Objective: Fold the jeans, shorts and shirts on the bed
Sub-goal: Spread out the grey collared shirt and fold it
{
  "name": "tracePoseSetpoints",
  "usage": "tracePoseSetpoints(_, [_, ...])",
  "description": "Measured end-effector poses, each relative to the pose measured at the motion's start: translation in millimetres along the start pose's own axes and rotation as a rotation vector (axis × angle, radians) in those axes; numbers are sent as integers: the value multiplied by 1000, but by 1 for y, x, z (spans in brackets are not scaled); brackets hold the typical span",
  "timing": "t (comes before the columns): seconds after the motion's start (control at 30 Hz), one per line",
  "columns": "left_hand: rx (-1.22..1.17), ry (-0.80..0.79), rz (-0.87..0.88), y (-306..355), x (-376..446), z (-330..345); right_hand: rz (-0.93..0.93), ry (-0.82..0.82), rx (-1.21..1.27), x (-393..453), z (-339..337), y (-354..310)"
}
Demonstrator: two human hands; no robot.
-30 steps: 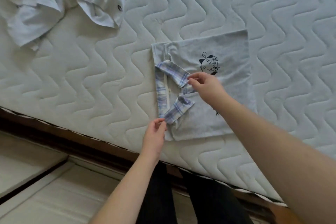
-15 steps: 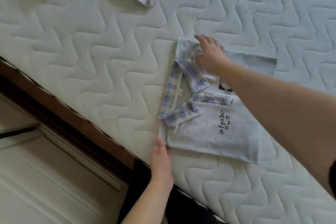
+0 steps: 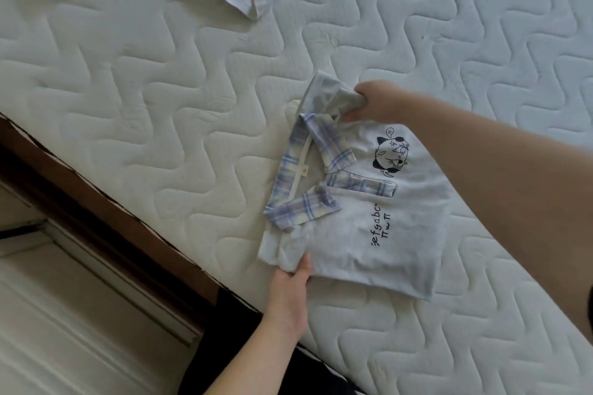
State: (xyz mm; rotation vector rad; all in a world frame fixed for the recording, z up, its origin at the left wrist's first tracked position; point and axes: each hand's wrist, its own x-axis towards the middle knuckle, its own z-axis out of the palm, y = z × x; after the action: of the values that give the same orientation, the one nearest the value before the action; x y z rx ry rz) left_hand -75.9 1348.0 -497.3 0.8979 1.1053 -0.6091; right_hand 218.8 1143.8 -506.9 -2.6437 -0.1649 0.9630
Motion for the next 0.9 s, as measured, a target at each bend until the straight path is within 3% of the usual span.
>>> tracePoseSetpoints(0.1, [-30, -107, 122, 19, -10, 0, -31, 47, 41, -21, -7, -1])
tracePoseSetpoints(0.23, [23, -203, 322, 57, -17, -1, 21, 232, 274, -73, -11, 4])
tracePoseSetpoints(0.53, [552, -220, 739, 138, -73, 22, 225, 631, 811, -236, 24, -26])
tracePoseSetpoints(0.9, [843, -449, 880, 196, -249, 38, 352, 1008, 1395, -464, 35, -97])
